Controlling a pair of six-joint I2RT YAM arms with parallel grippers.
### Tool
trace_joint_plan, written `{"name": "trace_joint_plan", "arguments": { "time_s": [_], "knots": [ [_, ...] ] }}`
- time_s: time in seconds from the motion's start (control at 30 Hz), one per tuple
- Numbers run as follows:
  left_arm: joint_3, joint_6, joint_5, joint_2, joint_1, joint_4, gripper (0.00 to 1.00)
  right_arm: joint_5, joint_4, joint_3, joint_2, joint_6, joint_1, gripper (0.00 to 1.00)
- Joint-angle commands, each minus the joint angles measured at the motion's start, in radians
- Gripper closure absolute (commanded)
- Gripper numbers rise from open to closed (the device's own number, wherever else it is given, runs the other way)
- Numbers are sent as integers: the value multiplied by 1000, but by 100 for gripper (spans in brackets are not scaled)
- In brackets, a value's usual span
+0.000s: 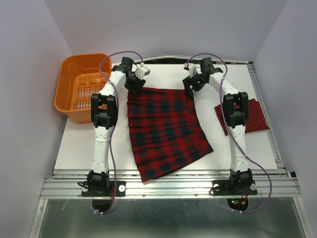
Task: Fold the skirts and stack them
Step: Fold the skirt
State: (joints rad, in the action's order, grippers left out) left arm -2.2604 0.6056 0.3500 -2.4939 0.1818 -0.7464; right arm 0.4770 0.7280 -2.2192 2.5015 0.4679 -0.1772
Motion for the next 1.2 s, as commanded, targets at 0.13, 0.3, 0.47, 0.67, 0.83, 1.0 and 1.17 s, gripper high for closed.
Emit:
{"name": "trace_joint_plan", "arguments": {
  "time_s": [0.13, 0.3, 0.47, 0.67, 0.83, 1.0, 1.17],
  "knots": [
    [-57, 2, 4, -20, -4, -39, 49, 94, 37, -68, 78, 7, 7, 35],
    [-79, -1, 29, -23, -4, -56, 74, 80, 152, -108, 111, 58, 7, 69],
    [-166, -52, 58, -34, -5, -44, 100, 49, 133, -77, 63, 46, 7, 99],
    [-198, -138, -57, 15, -5, 192, 100, -34, -19, -48, -23, -61, 16, 99],
    [-209, -145, -126, 99, -8, 358, 100, -98, -94, -137, -50, -115, 36, 99],
    [-203, -115, -178, 205, -16, 413, 100, -140, -197, -104, -151, -121, 45, 99],
    [22, -57, -96, 407, -18, 421, 100, -92, -243, 53, -314, -65, 45, 99]
  ]
}}
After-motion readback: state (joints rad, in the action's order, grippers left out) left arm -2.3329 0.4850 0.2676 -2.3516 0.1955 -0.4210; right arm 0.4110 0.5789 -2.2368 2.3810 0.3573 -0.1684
